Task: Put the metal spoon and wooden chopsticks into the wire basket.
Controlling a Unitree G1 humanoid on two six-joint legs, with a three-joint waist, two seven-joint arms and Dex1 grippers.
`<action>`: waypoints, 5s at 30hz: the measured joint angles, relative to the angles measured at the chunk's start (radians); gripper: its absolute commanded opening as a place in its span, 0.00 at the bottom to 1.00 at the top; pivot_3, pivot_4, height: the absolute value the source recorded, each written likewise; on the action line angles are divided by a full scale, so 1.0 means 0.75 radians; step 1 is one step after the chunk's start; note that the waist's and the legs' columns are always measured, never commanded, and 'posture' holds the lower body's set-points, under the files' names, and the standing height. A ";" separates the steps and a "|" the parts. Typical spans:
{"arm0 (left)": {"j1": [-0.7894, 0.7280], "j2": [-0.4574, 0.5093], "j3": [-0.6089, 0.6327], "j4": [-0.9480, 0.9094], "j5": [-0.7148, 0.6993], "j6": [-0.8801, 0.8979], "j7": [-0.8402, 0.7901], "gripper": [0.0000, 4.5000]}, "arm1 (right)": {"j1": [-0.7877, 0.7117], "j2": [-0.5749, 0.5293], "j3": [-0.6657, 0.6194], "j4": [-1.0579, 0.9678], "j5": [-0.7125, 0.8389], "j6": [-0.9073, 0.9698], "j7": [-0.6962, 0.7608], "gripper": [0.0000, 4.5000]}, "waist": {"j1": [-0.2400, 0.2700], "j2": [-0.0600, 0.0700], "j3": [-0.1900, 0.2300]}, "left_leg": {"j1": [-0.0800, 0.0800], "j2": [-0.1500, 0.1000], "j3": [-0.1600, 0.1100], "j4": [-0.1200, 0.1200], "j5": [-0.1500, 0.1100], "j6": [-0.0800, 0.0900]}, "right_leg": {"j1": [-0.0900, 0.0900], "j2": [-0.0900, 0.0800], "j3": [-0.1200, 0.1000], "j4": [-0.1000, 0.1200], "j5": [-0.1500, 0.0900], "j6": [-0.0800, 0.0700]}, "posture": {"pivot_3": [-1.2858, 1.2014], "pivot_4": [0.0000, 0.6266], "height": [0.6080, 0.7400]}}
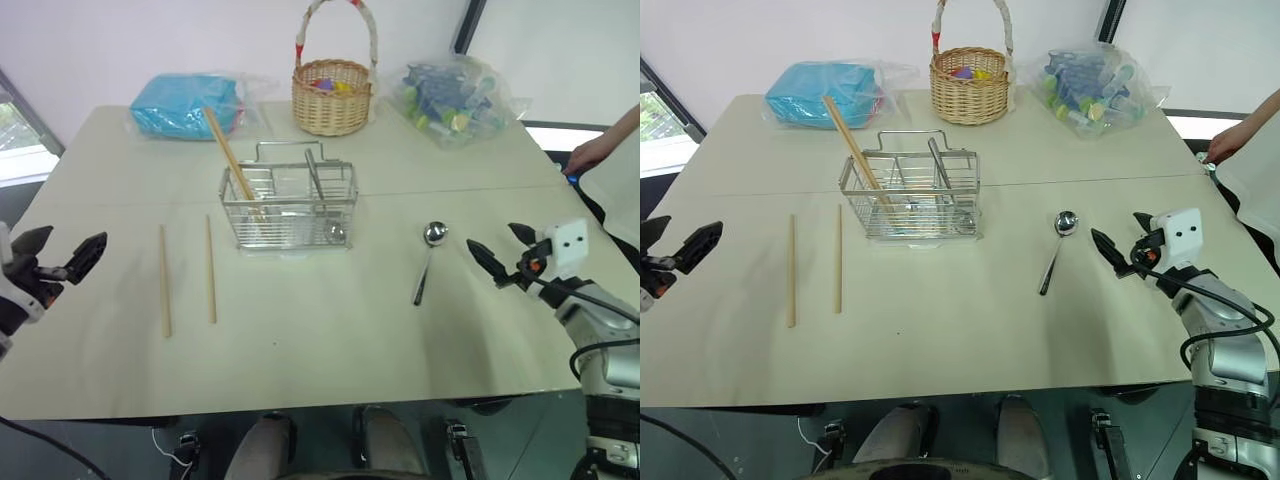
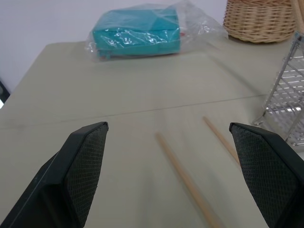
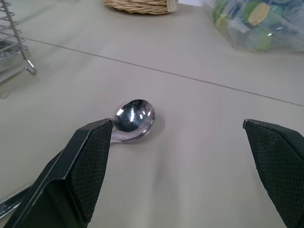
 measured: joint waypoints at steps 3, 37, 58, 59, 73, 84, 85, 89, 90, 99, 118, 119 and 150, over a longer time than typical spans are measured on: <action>-0.002 0.028 0.014 0.000 0.001 0.000 -0.004 0.96 | 0.000 0.001 0.001 0.000 0.000 -0.002 -0.003 1.00 | 0.000 0.000 0.000 | 0.000 0.000 0.000 0.000 0.000 0.000 | 0.000 0.000 0.000 0.000 0.000 0.000 | 0.52 0.24 1.00; -0.189 0.160 -0.049 -0.199 -0.368 0.266 -0.048 0.96 | -0.111 -0.089 0.113 -0.069 -0.001 0.094 0.105 1.00 | -0.006 0.001 0.000 | 0.000 0.000 0.001 0.000 0.000 0.000 | -0.001 0.000 0.001 0.000 0.000 0.000 | 0.52 0.24 1.00; -0.374 0.302 -0.537 -0.269 -0.409 0.207 -0.331 0.96 | -1.349 -0.357 1.081 1.313 -1.133 -1.614 0.597 1.00 | -0.022 0.001 0.001 | 0.000 0.000 0.022 -0.003 0.003 -0.006 | -0.008 0.002 0.010 0.000 0.000 0.000 | 0.52 0.24 1.00; -0.374 0.296 -0.538 -0.269 -0.411 0.207 -0.320 0.96 | -1.384 -0.345 1.119 1.363 -1.193 -1.661 0.556 1.00 | -0.021 0.001 0.001 | 0.000 0.000 0.022 -0.002 0.003 -0.006 | -0.008 0.002 0.011 0.000 0.000 0.000 | 0.52 0.24 1.00; -0.385 0.276 -0.505 -0.330 -0.530 0.228 -0.149 0.96 | -1.580 -0.167 1.523 1.579 -1.757 -1.869 0.000 1.00 | -0.046 0.000 0.000 | 0.002 0.000 0.023 -0.002 0.003 -0.007 | -0.008 0.004 0.014 0.004 0.000 0.000 | 0.52 0.24 1.00; -0.427 0.276 -0.501 -0.333 -0.576 0.228 -0.084 1.00 | -1.628 -0.103 1.639 1.646 -1.900 -1.907 -0.159 0.50 | -0.053 -0.009 -0.005 | 0.009 0.003 0.025 -0.001 0.002 -0.010 | -0.005 0.008 0.017 0.007 0.000 0.000 | 0.52 0.24 1.00; -0.431 0.276 -0.501 -0.331 -0.576 0.228 -0.080 1.00 | -1.628 -0.101 1.647 1.649 -1.910 -1.913 -0.170 0.39 | -0.055 -0.009 -0.005 | 0.010 0.005 0.026 -0.001 0.001 -0.011 | -0.005 0.009 0.017 0.007 0.000 0.000 | 0.52 0.24 1.00; -0.442 0.277 -0.500 -0.322 -0.577 0.228 -0.072 1.00 | -1.621 -0.063 1.652 1.649 -1.909 -1.932 -0.219 0.01 | -0.073 -0.009 -0.005 | 0.013 0.012 0.029 -0.003 -0.001 -0.014 | -0.005 0.014 0.018 0.008 -0.001 -0.001 | 0.52 0.24 1.00; -0.446 0.277 -0.500 -0.321 -0.577 0.228 -0.070 1.00 | -1.624 -0.059 1.652 1.649 -1.909 -1.934 -0.220 0.01 | -0.075 -0.009 -0.005 | 0.013 0.013 0.029 -0.003 -0.001 -0.014 | -0.005 0.015 0.018 0.008 -0.001 -0.002 | 0.52 0.24 1.00; -0.471 0.278 -0.501 -0.308 -0.574 0.226 -0.068 1.00 | -1.623 -0.059 1.661 1.650 -1.922 -1.940 -0.267 0.01 | -0.079 -0.008 -0.005 | 0.013 0.015 0.029 -0.002 -0.003 -0.016 | -0.004 0.019 0.019 0.008 -0.001 -0.003 | 0.52 0.24 1.00; -0.517 0.283 -0.505 -0.234 -0.520 0.193 -0.102 1.00 | -1.600 -0.028 1.136 1.864 -1.204 -2.055 0.524 0.01 | -0.081 -0.006 -0.004 | 0.014 0.019 0.030 -0.002 -0.004 -0.014 | -0.002 0.019 0.020 0.005 -0.001 -0.003 | 0.52 0.24 1.00; -0.527 0.286 -0.505 -0.220 -0.515 0.193 -0.105 1.00 | -1.587 -0.016 1.048 1.838 -1.058 -1.984 0.700 0.01 | -0.081 -0.006 -0.004 | 0.014 0.020 0.030 -0.001 -0.004 -0.014 | -0.002 0.019 0.020 0.005 0.000 -0.004 | 0.52 0.24 1.00; -0.619 0.317 -0.507 -0.138 -0.424 0.179 -0.199 1.00 | -1.033 0.435 0.470 0.246 0.226 0.493 0.249 0.45 | -0.033 -0.005 -0.003 | -0.001 0.018 0.029 0.011 -0.013 -0.003 | -0.018 0.015 0.021 0.019 0.001 -0.004 | 0.52 0.24 1.00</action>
